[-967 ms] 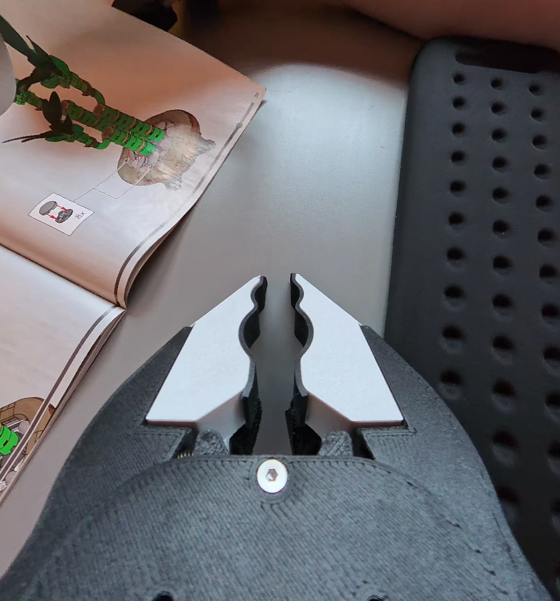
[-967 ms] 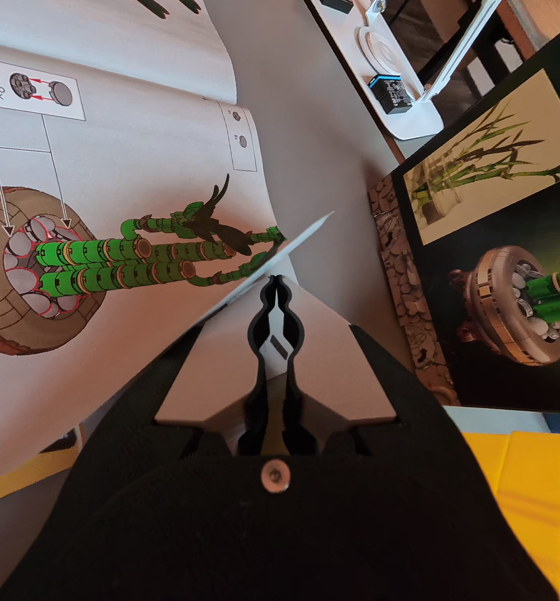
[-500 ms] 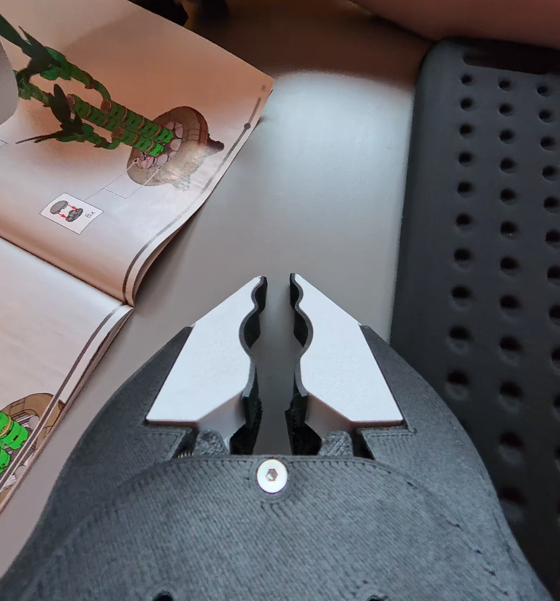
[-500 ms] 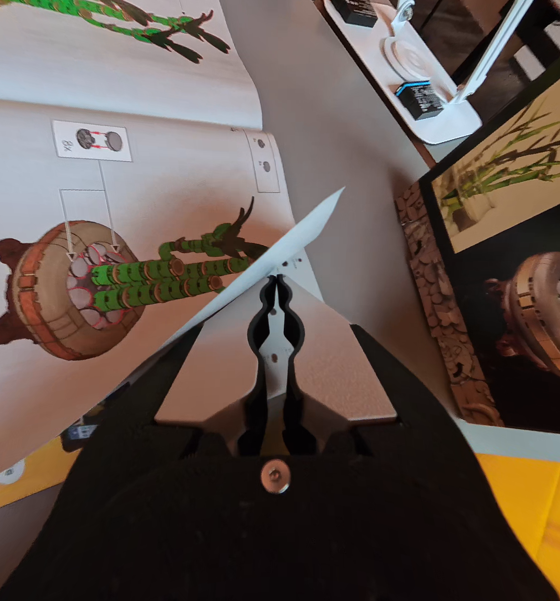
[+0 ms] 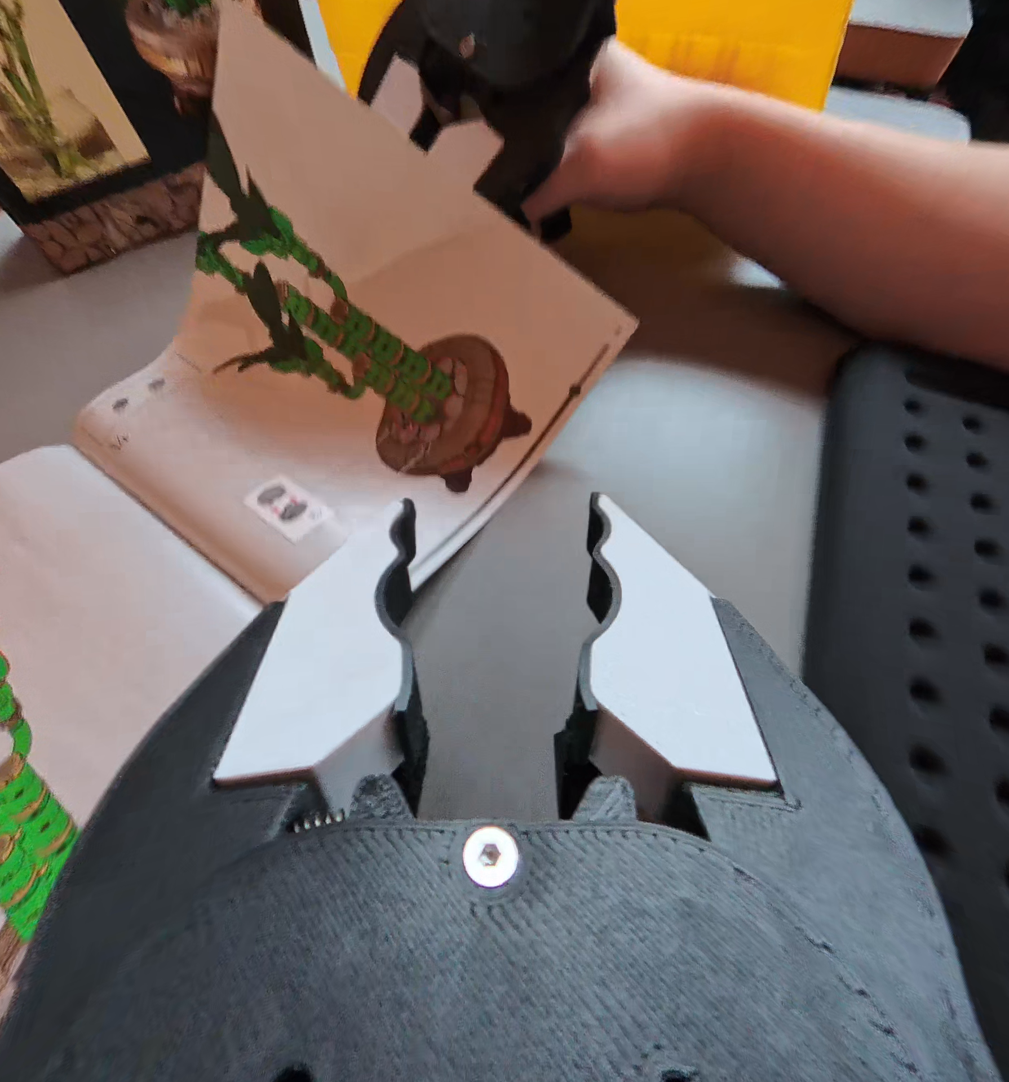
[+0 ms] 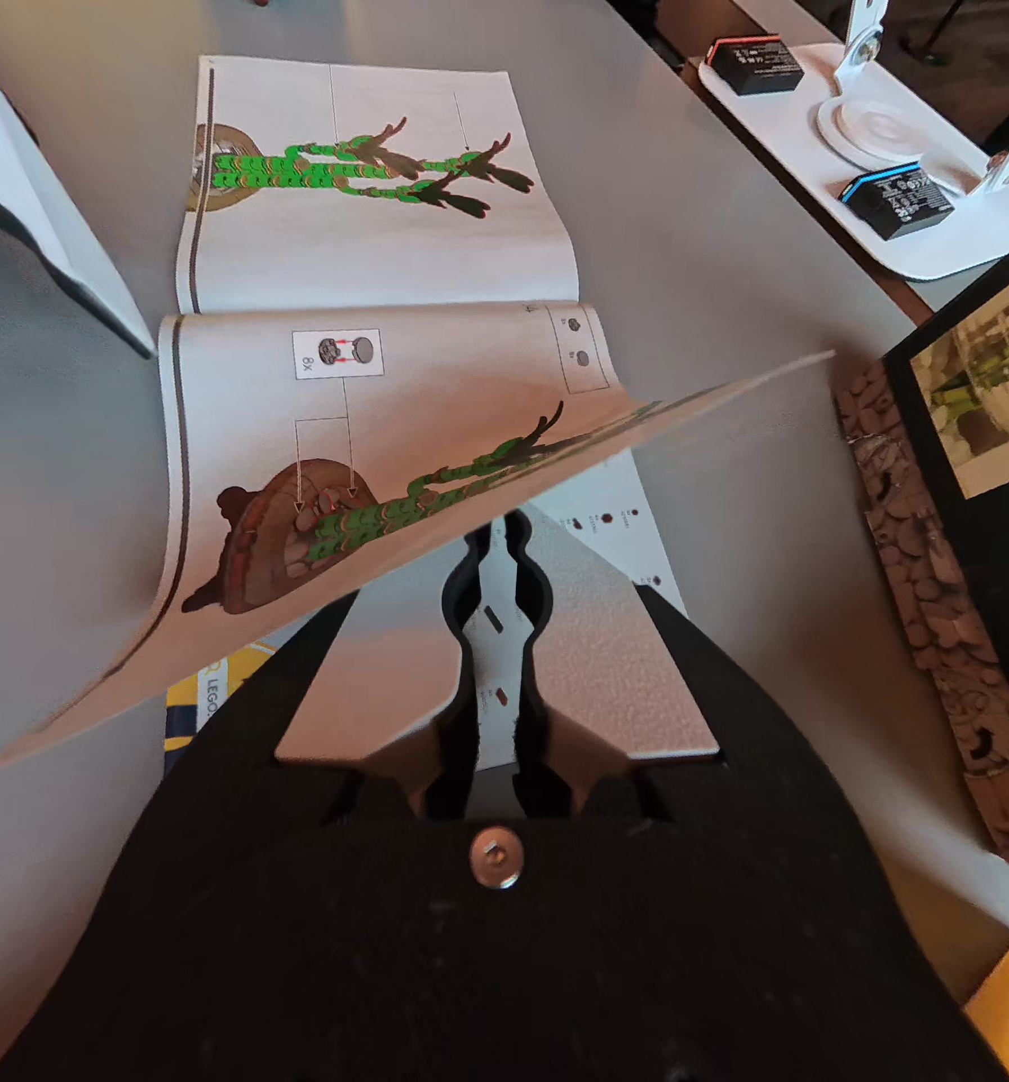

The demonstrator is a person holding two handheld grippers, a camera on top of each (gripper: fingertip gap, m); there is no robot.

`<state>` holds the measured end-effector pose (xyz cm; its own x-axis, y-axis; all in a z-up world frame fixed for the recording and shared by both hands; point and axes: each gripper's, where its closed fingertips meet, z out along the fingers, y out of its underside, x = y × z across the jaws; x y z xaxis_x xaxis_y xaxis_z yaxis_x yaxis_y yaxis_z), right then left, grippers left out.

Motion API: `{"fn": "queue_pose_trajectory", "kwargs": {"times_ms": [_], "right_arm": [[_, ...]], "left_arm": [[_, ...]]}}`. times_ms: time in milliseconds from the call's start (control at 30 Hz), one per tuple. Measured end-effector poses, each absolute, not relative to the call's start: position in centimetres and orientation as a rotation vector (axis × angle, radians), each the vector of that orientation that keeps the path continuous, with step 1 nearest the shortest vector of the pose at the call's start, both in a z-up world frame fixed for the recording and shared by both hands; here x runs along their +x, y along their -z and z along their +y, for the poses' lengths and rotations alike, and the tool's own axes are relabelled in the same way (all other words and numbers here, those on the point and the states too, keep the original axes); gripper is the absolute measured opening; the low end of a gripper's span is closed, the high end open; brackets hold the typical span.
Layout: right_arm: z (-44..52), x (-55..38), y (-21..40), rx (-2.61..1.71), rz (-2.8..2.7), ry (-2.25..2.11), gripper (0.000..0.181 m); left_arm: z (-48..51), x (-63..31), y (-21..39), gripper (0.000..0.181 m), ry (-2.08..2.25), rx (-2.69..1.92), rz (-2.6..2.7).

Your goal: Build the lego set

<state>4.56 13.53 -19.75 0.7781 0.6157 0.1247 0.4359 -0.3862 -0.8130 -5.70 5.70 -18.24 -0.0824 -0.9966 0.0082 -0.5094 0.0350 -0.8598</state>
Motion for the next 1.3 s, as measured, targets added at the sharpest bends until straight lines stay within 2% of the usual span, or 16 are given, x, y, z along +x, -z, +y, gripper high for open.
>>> {"fn": "queue_pose_trajectory", "kwargs": {"times_ms": [33,133,300,467,867,967,1300], "right_arm": [[13.5,4.4,19.7,-2.038,-0.788,-0.25,0.004],[13.5,3.9,19.6,-2.025,-0.793,-0.276,0.004],[13.6,3.4,19.2,-2.007,-0.781,-0.321,0.004],[13.7,3.4,19.2,-2.006,-0.775,-0.319,0.004],[13.7,3.6,20.0,-2.026,-0.767,-0.333,0.004],[13.7,3.5,20.0,-2.024,-0.775,-0.331,0.004],[13.7,3.8,20.3,-2.04,-0.79,-0.289,0.004]], "left_arm": [[5.4,-5.0,17.7,0.058,0.972,-1.518,1.648],[4.7,-3.0,16.7,0.071,0.871,-1.425,1.637],[4.2,-0.8,17.3,0.074,0.42,-1.201,1.682],[3.4,1.0,16.8,0.055,0.312,-1.172,1.644],[3.8,1.1,17.4,0.006,0.374,-1.25,1.645],[3.8,1.0,17.6,0.0,0.398,-1.273,1.648],[5.1,0.0,16.7,0.0,0.562,-1.411,1.563]]}}
